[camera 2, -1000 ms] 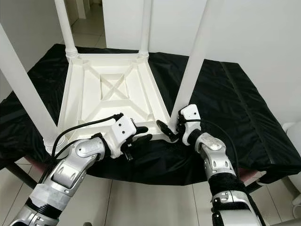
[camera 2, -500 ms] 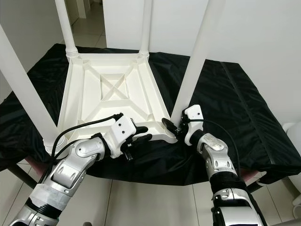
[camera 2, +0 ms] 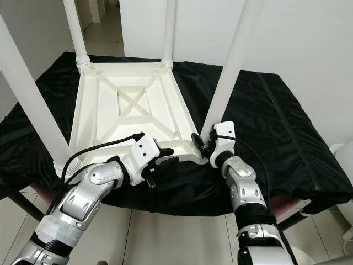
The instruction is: Building children table
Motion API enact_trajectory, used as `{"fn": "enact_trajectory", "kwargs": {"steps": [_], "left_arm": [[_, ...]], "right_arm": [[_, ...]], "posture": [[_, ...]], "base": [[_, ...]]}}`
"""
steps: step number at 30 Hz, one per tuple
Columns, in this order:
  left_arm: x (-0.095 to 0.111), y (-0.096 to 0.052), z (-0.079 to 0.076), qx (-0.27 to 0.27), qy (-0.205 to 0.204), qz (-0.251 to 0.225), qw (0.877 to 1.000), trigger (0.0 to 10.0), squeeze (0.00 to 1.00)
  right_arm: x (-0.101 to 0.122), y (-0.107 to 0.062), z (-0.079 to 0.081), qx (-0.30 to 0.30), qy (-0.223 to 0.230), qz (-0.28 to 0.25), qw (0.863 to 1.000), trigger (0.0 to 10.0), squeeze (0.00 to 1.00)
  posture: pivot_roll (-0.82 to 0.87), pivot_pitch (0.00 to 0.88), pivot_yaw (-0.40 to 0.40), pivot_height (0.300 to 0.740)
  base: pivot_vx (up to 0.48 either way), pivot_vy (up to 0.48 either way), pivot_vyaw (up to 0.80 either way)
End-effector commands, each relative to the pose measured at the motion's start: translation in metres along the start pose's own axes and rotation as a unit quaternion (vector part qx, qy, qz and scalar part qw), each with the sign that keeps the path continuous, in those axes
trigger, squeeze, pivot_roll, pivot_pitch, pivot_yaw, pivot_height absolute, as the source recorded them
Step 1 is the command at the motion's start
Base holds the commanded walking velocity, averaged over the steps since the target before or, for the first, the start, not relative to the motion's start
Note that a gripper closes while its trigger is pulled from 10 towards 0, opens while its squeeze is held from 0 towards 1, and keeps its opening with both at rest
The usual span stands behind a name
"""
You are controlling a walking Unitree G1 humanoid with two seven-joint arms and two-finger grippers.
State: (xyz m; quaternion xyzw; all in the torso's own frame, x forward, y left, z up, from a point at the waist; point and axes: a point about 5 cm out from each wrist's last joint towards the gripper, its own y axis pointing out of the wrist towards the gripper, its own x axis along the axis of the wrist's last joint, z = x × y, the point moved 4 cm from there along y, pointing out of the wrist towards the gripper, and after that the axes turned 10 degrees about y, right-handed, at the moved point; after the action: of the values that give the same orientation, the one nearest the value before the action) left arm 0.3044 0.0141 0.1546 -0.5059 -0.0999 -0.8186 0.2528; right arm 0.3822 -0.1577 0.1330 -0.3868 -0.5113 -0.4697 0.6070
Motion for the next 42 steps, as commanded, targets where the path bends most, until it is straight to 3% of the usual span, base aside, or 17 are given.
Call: {"fn": "enact_trajectory", "kwargs": {"steps": [1, 6, 9, 13, 16, 17, 22, 23, 24, 33, 38, 39, 40, 41, 42], "left_arm": [[-0.002, -0.001, 0.001, 0.011, -0.005, 0.006, 1.000, 10.0, 0.00], [-0.002, -0.002, 0.000, 0.010, -0.006, 0.007, 1.000, 10.0, 0.00], [-0.002, -0.002, 0.000, 0.010, -0.006, 0.007, 1.000, 10.0, 0.00], [-0.002, -0.002, 0.000, 0.009, -0.007, 0.007, 1.000, 10.0, 0.00], [-0.002, -0.002, -0.001, 0.009, -0.008, 0.007, 1.000, 10.0, 0.00], [-0.002, -0.002, 0.000, 0.010, -0.009, 0.008, 1.000, 10.0, 0.00], [-0.003, -0.002, -0.001, 0.010, -0.009, 0.009, 1.000, 10.0, 0.00], [-0.003, -0.002, -0.001, 0.010, -0.008, 0.009, 1.000, 10.0, 0.00], [-0.003, -0.002, 0.000, 0.011, -0.008, 0.009, 1.000, 10.0, 0.00], [-0.002, 0.000, 0.000, 0.013, -0.007, 0.006, 1.000, 10.0, 0.00], [-0.002, 0.001, 0.000, 0.012, -0.007, 0.005, 1.000, 10.0, 0.00], [-0.002, 0.001, 0.000, 0.011, -0.006, 0.005, 1.000, 10.0, 0.00], [-0.002, 0.001, 0.000, 0.011, -0.006, 0.005, 1.000, 10.0, 0.00], [-0.001, 0.001, 0.000, 0.011, -0.005, 0.004, 1.000, 10.0, 0.00], [-0.001, 0.001, 0.000, 0.010, -0.004, 0.003, 1.000, 10.0, 0.00]], "right_arm": [[0.005, -0.004, -0.011, -0.061, 0.013, -0.017, 0.998, 10.0, 0.00], [0.005, -0.008, -0.010, -0.131, 0.020, -0.032, 0.991, 10.0, 0.00], [0.003, -0.017, -0.006, -0.211, 0.036, -0.056, 0.975, 10.0, 0.00], [0.002, -0.023, -0.005, -0.258, 0.039, -0.070, 0.963, 10.0, 0.00], [0.000, -0.025, -0.001, -0.272, 0.044, -0.073, 0.959, 10.0, 0.00], [-0.001, -0.023, 0.014, -0.262, 0.055, -0.079, 0.960, 10.0, 0.00], [0.004, -0.022, 0.018, -0.244, 0.052, -0.087, 0.964, 10.0, 0.00], [0.005, -0.022, 0.016, -0.244, 0.051, -0.089, 0.964, 10.0, 0.65], [0.006, -0.022, 0.017, -0.238, 0.055, -0.092, 0.965, 10.0, 1.00], [0.012, -0.021, 0.019, -0.193, 0.062, -0.104, 0.974, 10.0, 1.00], [0.007, -0.019, 0.017, -0.112, 0.051, -0.075, 0.990, 10.0, 1.00], [0.004, -0.019, 0.017, -0.084, 0.048, -0.064, 0.993, 10.0, 0.13], [0.004, -0.019, 0.017, -0.084, 0.048, -0.064, 0.993, 10.0, 0.13], [0.002, -0.019, 0.016, -0.063, 0.045, -0.055, 0.995, 10.0, 0.00], [0.002, -0.020, 0.014, -0.037, 0.031, -0.051, 0.998, 10.0, 0.00]], "posture": [[0.04, 0.046, -0.048, 0.740], [0.04, 0.048, -0.049, 0.740], [0.04, 0.049, -0.049, 0.740], [0.04, 0.050, -0.049, 0.740], [0.04, 0.050, -0.050, 0.740], [0.05, 0.052, -0.052, 0.740], [0.05, 0.048, -0.054, 0.740], [0.05, 0.046, -0.056, 0.740], [0.05, 0.045, -0.056, 0.740], [0.04, 0.037, -0.058, 0.740], [0.04, 0.028, -0.059, 0.740], [0.04, 0.027, -0.059, 0.740], [0.04, 0.027, -0.059, 0.740], [0.04, 0.025, -0.058, 0.740], [0.04, 0.022, -0.055, 0.740]], "base": [[0.000, 0.000, 0.00], [0.000, 0.000, 0.00], [0.000, 0.000, 0.00], [0.000, 0.000, 0.00], [0.000, 0.000, 0.00], [0.000, 0.000, 0.00], [0.000, 0.000, 0.00], [0.000, 0.000, 0.00], [0.000, 0.000, 0.00], [0.000, 0.000, 0.00], [0.000, 0.000, 0.00], [0.000, 0.000, 0.00], [0.000, 0.000, 0.00], [0.000, 0.000, 0.00], [0.000, 0.000, 0.00]]}}
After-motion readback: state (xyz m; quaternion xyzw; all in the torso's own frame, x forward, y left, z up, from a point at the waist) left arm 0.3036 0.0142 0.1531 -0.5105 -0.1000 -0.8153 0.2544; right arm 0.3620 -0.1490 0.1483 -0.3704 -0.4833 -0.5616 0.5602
